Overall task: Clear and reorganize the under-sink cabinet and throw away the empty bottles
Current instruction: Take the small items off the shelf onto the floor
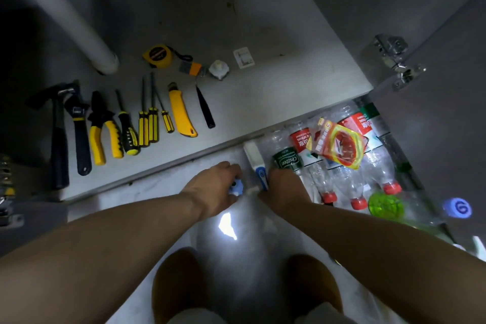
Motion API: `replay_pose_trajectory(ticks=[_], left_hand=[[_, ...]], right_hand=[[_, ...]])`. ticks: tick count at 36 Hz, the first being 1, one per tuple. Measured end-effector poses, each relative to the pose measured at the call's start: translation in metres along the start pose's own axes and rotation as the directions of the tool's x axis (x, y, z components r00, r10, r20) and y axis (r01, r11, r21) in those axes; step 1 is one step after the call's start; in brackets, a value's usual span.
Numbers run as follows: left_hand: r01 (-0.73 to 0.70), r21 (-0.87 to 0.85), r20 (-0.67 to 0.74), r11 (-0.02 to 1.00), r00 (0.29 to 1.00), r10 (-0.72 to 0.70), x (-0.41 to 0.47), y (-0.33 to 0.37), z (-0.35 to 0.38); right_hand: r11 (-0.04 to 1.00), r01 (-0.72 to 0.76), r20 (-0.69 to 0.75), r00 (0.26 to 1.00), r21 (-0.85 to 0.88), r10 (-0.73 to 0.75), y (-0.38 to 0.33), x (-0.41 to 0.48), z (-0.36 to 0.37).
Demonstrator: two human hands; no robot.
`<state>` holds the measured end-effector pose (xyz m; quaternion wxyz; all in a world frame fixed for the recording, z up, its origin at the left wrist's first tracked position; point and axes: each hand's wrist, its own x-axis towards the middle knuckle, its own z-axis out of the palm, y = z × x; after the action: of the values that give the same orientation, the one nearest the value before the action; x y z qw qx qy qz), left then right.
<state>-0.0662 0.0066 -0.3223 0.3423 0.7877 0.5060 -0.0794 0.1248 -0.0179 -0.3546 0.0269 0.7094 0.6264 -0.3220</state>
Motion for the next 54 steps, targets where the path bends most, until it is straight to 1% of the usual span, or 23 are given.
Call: replay_pose_trajectory(ticks=[3, 5, 8, 10, 11, 13, 16, 19, 20, 22, 24, 25, 27, 28, 29, 31, 32, 34, 37, 41, 44, 50, 54], left_hand=[[0.033, -0.114, -0.017, 0.993, 0.999, -0.035, 0.004, -0.002, -0.002], [0.038, -0.151, -0.006, 0.988, 0.999, -0.039, 0.006, -0.001, -0.005], [0.016, -0.189, -0.021, 0.982, 1.0, -0.02, 0.009, 0.001, -0.009], [0.004, -0.243, -0.021, 0.97, 1.0, -0.01, 0.011, 0.002, -0.011], [0.005, -0.269, -0.018, 0.963, 1.0, -0.01, 0.012, 0.003, -0.012], [0.009, -0.327, -0.011, 0.945, 1.0, -0.013, 0.014, 0.007, -0.016], [0.033, -0.409, -0.002, 0.912, 0.999, -0.037, 0.016, 0.016, -0.027], [0.001, -0.359, 0.0, 0.933, 1.0, -0.001, 0.021, 0.022, -0.043], [-0.007, -0.328, -0.02, 0.945, 1.0, 0.001, 0.024, 0.023, -0.05], [-0.08, -0.231, -0.156, 0.97, 0.987, 0.044, 0.032, 0.021, -0.065], [-0.158, -0.111, -0.348, 0.981, 0.931, 0.11, 0.044, 0.014, -0.082], [-0.166, -0.079, -0.437, 0.983, 0.892, 0.116, 0.052, 0.01, -0.09], [-0.112, -0.046, -0.552, 0.993, 0.831, 0.068, 0.072, -0.001, -0.107], [-0.056, -0.027, -0.558, 0.998, 0.83, 0.031, 0.084, -0.007, -0.114], [0.008, -0.005, -0.522, 1.0, 0.853, -0.009, 0.094, -0.012, -0.122], [0.095, 0.066, -0.402, 0.993, 0.914, -0.061, 0.113, -0.021, -0.133], [0.11, 0.099, -0.353, 0.989, 0.933, -0.069, 0.121, -0.026, -0.137], [0.106, 0.104, -0.318, 0.989, 0.946, -0.068, 0.132, -0.031, -0.142], [0.07, 0.115, -0.373, 0.991, 0.928, -0.022, 0.141, -0.031, -0.146], [0.075, 0.134, -0.368, 0.988, 0.93, -0.02, 0.137, -0.03, -0.147], [0.007, 0.103, -0.38, 0.995, 0.924, 0.033, 0.115, -0.02, -0.143], [-0.226, -0.052, -0.5, 0.973, 0.849, 0.171, 0.036, 0.003, -0.115], [-0.32, -0.14, -0.46, 0.937, 0.859, 0.225, -0.015, 0.011, -0.058]], right_hand=[[1.0, 0.008, -0.056, 0.998, 0.003, -0.007, -0.004, 0.003, 0.001], [0.998, 0.054, -0.095, 0.994, 0.036, -0.05, -0.006, 0.001, 0.001], [0.956, 0.209, -0.068, 0.978, 0.208, -0.199, -0.008, -0.007, 0.004], [0.903, 0.25, -0.005, 0.964, 0.35, -0.265, -0.01, -0.013, 0.006], [0.876, 0.249, 0.003, 0.962, 0.414, -0.275, -0.011, -0.015, 0.007], [0.82, 0.25, -0.056, 0.964, 0.514, -0.259, -0.012, -0.016, 0.007], [0.788, 0.303, -0.208, 0.952, 0.536, -0.225, -0.01, -0.014, 0.005], [0.777, 0.291, -0.238, 0.953, 0.558, -0.187, -0.01, -0.009, 0.002], [0.785, 0.273, -0.227, 0.959, 0.556, -0.172, -0.011, -0.006, 0.002], [0.827, 0.239, -0.214, 0.966, 0.509, -0.147, -0.01, -0.002, 0.003], [0.867, 0.224, -0.195, 0.969, 0.446, -0.149, -0.008, 0.0, 0.006], [0.88, 0.22, -0.168, 0.972, 0.421, -0.163, -0.007, 0.0, 0.008], [0.903, 0.208, -0.091, 0.978, 0.376, -0.187, -0.005, 0.0, 0.012], [0.914, 0.21, -0.065, 0.978, 0.347, -0.2, -0.003, 0.001, 0.014], [0.924, 0.22, -0.053, 0.975, 0.313, -0.215, -0.002, 0.001, 0.016], [0.934, 0.253, -0.048, 0.967, 0.251, -0.249, -0.002, 0.004, 0.02], [0.938, 0.267, -0.04, 0.963, 0.223, -0.265, -0.002, 0.006, 0.021], [0.945, 0.278, -0.011, 0.96, 0.173, -0.28, -0.006, 0.012, 0.021], [0.952, 0.282, 0.009, 0.958, 0.123, -0.285, -0.015, 0.027, 0.019], [0.971, 0.21, 0.004, 0.977, 0.114, -0.212, -0.027, 0.049, 0.015], [0.978, 0.15, -0.04, 0.989, 0.147, -0.145, -0.037, 0.061, 0.017], [0.984, 0.093, -0.09, 0.993, 0.15, -0.08, -0.047, 0.058, 0.024], [0.983, 0.104, -0.087, 0.992, 0.149, -0.091, -0.046, 0.045, 0.024]])
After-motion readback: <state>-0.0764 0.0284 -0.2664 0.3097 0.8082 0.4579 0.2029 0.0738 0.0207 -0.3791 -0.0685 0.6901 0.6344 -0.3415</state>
